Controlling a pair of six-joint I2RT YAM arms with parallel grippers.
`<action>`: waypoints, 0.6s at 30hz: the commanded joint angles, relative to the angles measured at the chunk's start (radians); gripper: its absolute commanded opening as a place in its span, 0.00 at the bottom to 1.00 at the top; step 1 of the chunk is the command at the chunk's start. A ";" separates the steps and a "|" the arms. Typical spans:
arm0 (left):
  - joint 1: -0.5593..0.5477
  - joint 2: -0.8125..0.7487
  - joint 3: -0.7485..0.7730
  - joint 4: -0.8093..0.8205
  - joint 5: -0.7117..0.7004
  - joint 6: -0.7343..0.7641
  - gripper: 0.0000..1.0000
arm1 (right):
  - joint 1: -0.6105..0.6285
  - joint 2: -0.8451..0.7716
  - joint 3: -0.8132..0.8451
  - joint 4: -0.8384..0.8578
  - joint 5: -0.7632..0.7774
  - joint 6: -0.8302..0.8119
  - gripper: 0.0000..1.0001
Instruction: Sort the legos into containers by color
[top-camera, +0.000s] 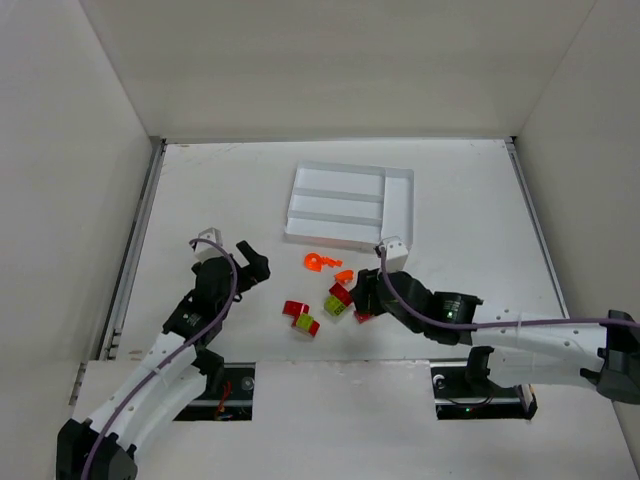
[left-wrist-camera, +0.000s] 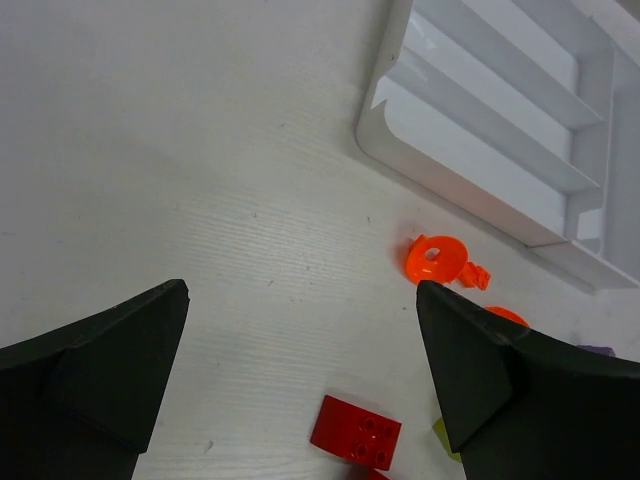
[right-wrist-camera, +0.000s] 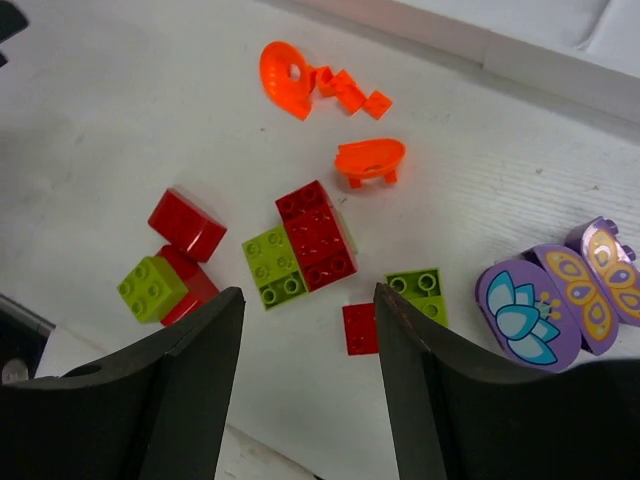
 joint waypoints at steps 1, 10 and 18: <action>0.020 0.020 0.017 0.020 -0.025 -0.036 1.00 | 0.059 -0.021 0.059 0.012 -0.003 -0.062 0.59; 0.007 0.012 -0.023 0.139 -0.050 -0.077 1.00 | 0.206 -0.030 0.060 0.095 -0.069 -0.231 0.17; -0.010 0.047 0.037 0.114 -0.096 -0.121 1.00 | 0.219 0.119 0.067 0.207 -0.181 -0.311 0.28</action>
